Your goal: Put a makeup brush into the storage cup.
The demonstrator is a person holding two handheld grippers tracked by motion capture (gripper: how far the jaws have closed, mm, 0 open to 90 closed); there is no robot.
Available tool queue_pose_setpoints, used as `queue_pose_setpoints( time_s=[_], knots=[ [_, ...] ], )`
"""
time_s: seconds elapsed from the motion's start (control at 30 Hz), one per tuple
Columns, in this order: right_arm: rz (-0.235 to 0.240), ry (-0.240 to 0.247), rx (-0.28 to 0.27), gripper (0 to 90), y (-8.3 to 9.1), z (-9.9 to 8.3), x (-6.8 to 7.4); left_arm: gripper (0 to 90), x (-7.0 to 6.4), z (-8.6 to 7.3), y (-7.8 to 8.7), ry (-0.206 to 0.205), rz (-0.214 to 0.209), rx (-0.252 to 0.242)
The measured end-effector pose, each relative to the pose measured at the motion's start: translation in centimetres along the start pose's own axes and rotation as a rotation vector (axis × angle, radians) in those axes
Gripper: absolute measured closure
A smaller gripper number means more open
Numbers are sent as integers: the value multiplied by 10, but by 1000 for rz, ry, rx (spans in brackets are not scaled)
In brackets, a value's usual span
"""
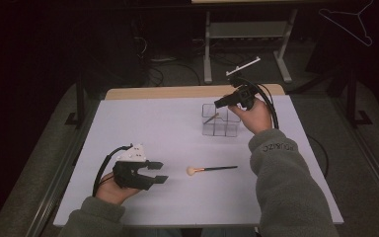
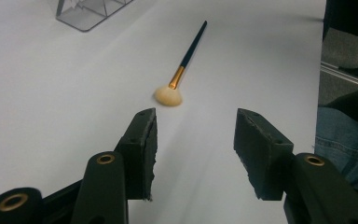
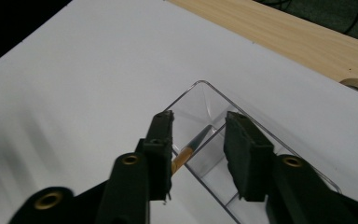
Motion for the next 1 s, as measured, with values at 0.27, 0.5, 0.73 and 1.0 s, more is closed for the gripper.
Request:
queue_pose_setpoints(
  time_s=[0.27,0.5,0.73,1.0],
  knots=[
    [30,19,-43,478,20,-16,7,434,5,-1,0,15,22,4],
    [47,54,-53,429,32,-34,10,395,9,-4,1,14,37,25],
    [54,83,-57,376,43,-48,16,384,10,-2,2,33,44,4],
    [62,129,-60,339,52,-67,24,373,9,-2,2,39,44,9]
  ],
)
Point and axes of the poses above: each handheld gripper's, and its own axes: y roughly backward along the jaws, z roughly out of its top, x roughly to its left, the point moved 10 cm from there along -y, roughly forward along the jaws, and after that the axes turned 7 degrees about z, right-handed, at the moved point
